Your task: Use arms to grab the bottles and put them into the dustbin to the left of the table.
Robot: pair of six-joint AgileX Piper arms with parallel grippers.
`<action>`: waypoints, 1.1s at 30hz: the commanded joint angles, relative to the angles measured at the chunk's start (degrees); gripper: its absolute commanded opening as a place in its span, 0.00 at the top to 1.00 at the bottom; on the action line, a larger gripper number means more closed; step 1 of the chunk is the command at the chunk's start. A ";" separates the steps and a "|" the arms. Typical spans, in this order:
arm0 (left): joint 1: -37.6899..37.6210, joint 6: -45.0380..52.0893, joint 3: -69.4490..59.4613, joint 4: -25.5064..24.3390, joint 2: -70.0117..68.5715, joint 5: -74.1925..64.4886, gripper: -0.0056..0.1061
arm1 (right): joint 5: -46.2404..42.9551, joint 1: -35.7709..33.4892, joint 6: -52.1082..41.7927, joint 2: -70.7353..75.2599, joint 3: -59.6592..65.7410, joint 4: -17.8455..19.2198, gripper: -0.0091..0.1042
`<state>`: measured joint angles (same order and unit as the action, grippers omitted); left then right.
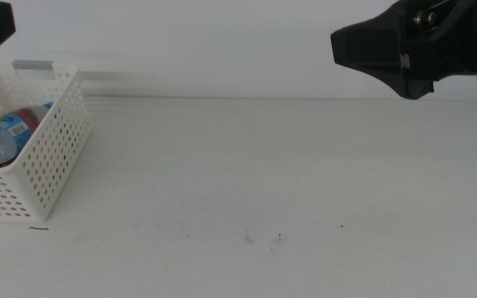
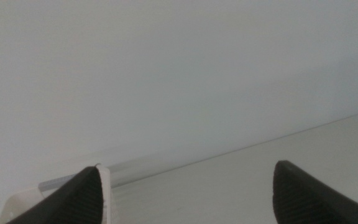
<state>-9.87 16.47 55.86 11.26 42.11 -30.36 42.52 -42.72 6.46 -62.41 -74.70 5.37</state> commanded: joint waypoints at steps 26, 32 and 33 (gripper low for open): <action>12.86 0.02 -55.86 2.78 -42.11 17.92 0.11 | -26.05 42.72 -0.33 61.15 71.48 -3.97 0.14; 14.42 0.02 -55.86 2.78 -42.11 18.20 0.11 | -30.03 42.78 -0.33 62.41 74.70 -1.70 0.14; 14.42 0.02 -55.86 2.78 -42.11 18.20 0.11 | -30.44 42.78 -0.33 62.41 74.70 -1.18 0.14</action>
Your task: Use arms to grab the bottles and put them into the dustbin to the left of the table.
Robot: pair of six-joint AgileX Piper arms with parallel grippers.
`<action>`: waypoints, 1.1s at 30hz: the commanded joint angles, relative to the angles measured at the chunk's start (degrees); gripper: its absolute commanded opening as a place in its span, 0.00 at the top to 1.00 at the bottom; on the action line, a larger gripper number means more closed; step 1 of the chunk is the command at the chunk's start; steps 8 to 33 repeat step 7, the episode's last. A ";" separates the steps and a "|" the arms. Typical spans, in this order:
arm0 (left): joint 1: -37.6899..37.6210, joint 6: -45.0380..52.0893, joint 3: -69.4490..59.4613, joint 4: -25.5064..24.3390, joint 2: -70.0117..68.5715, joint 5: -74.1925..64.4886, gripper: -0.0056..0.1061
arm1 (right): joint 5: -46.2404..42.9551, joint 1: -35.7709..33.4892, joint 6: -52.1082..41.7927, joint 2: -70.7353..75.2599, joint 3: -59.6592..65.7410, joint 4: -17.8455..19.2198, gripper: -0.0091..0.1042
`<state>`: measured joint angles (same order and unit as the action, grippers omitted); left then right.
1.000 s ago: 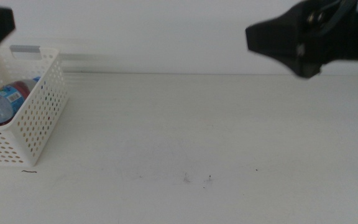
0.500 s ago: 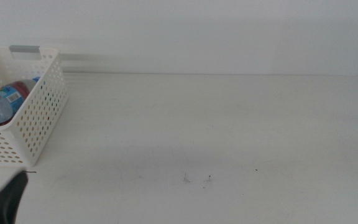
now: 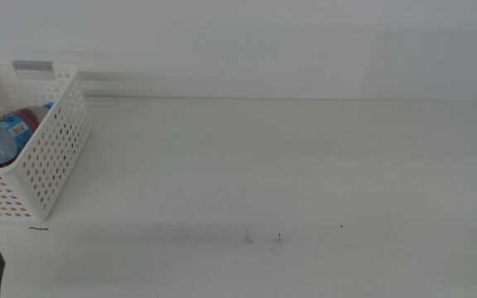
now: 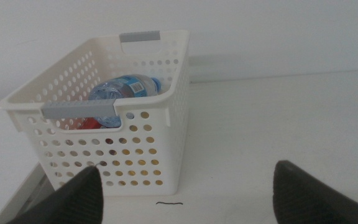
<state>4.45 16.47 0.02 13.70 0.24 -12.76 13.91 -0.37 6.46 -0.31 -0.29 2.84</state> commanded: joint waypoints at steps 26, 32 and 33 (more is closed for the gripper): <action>0.10 0.02 -0.02 0.34 -0.24 0.57 0.11 | -1.94 0.43 -0.33 0.31 0.29 1.23 0.14; 0.10 0.02 -0.02 0.34 -0.24 0.57 0.11 | -1.94 0.43 -0.33 0.31 0.29 1.23 0.14; 0.10 0.02 -0.02 0.34 -0.24 0.57 0.11 | -1.94 0.43 -0.33 0.31 0.29 1.23 0.14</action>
